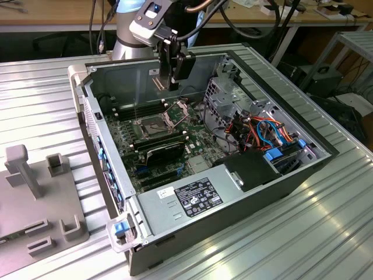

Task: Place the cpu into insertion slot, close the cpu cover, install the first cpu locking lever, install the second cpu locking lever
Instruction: 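Place the cpu into insertion slot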

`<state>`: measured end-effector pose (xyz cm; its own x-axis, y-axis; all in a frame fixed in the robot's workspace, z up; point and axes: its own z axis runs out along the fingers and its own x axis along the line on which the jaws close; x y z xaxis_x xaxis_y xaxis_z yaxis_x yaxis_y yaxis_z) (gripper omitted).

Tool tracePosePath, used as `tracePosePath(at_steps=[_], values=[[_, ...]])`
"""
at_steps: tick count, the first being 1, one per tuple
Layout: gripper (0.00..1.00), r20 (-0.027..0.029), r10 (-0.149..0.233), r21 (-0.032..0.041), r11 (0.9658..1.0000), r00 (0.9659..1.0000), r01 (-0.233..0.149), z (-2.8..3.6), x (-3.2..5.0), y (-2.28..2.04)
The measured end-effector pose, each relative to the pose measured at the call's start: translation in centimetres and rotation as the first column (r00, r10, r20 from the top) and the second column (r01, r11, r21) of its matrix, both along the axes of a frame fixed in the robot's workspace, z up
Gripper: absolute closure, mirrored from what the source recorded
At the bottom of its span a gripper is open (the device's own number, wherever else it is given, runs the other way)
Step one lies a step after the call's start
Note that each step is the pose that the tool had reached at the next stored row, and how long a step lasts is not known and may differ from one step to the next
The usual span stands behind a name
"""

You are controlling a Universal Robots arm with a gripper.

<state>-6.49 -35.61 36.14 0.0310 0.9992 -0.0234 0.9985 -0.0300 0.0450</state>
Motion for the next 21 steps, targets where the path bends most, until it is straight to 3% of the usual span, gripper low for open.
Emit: tracePosePath(at_steps=[6,21], values=[[0.46,0.0000,0.004,0.0001,1.0000,1.0000,-0.004,-0.83,0.01,0.24],[0.46,0.0001,0.003,0.0000,1.0000,1.0000,-0.003,-1.07,0.00,0.26]])
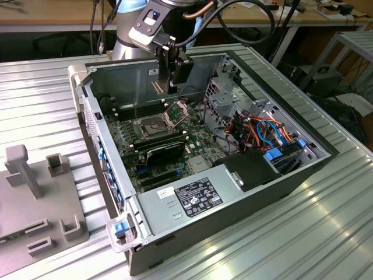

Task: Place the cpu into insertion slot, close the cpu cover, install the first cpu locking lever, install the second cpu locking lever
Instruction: 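Place the cpu into insertion slot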

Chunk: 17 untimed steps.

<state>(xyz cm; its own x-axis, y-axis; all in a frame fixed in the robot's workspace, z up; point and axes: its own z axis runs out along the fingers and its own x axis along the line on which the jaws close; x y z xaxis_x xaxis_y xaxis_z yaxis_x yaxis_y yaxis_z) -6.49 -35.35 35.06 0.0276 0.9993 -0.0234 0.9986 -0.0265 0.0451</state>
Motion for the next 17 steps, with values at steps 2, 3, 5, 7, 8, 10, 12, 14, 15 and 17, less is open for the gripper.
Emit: tracePosePath(at_steps=[2,3,5,7,8,10,12,14,15,17], values=[[0.46,0.0000,0.000,0.0000,1.0000,1.0000,0.000,-0.11,0.00,0.00],[0.46,0.0000,0.000,0.0002,1.0000,1.0000,0.000,-0.24,0.00,0.01],[0.46,-0.0001,0.000,0.0003,1.0000,1.0000,0.000,-0.47,-0.01,0.07],[0.46,0.0000,0.000,0.0005,1.0000,1.0000,0.000,-0.74,0.00,0.17],[0.46,0.0001,0.000,0.0006,1.0000,1.0000,0.000,-0.90,0.00,0.22],[0.46,-0.0001,0.000,0.0004,1.0000,1.0000,0.000,-1.27,0.00,0.34],[0.46,-0.0001,0.000,0.0004,1.0000,1.0000,0.000,-1.67,0.00,0.45],[0.46,0.0000,0.000,0.0008,1.0000,1.0000,0.000,-2.03,0.01,0.49],[0.46,-0.0001,0.000,0.0008,1.0000,1.0000,0.000,-2.14,0.00,0.50],[0.46,-0.0001,0.000,0.0009,1.0000,1.0000,0.000,-2.39,0.00,0.51]])
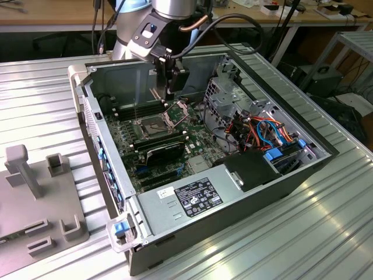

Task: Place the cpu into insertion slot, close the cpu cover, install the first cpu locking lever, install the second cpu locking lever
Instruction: 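Place the cpu into insertion slot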

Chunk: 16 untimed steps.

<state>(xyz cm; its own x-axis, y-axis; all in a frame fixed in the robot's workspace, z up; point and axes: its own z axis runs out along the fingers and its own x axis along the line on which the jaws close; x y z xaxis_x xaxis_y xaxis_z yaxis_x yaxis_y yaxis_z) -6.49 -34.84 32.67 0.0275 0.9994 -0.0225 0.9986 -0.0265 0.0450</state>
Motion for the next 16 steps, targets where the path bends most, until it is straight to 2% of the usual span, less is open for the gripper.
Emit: tracePosePath(at_steps=[7,16], values=[[0.46,0.0000,0.000,0.0001,1.0000,1.0000,0.000,-0.28,0.00,0.02],[0.46,0.0000,0.000,0.0002,1.0000,1.0000,0.000,-0.29,0.00,0.02]])
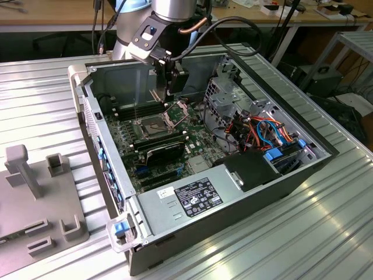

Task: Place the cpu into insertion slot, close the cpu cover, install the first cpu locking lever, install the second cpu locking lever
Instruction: 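Place the cpu into insertion slot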

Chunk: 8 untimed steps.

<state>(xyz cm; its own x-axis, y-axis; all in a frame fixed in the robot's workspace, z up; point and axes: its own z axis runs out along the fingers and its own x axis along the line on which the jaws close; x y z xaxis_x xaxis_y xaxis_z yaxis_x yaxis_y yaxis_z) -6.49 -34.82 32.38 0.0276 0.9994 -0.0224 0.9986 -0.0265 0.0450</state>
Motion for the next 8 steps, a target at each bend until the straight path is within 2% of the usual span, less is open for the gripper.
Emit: tracePosePath(at_steps=[2,3,4,8], values=[[0.46,0.0000,0.000,-0.0001,1.0000,1.0000,0.000,-0.01,0.00,0.00],[0.46,0.0000,0.000,-0.0001,1.0000,1.0000,0.000,-1.09,0.00,0.09],[0.46,0.0001,0.000,0.0000,1.0000,1.0000,0.000,-1.76,0.00,0.24],[0.46,0.0001,0.008,-0.0001,1.0000,1.0000,-0.008,-2.54,0.00,0.63]])
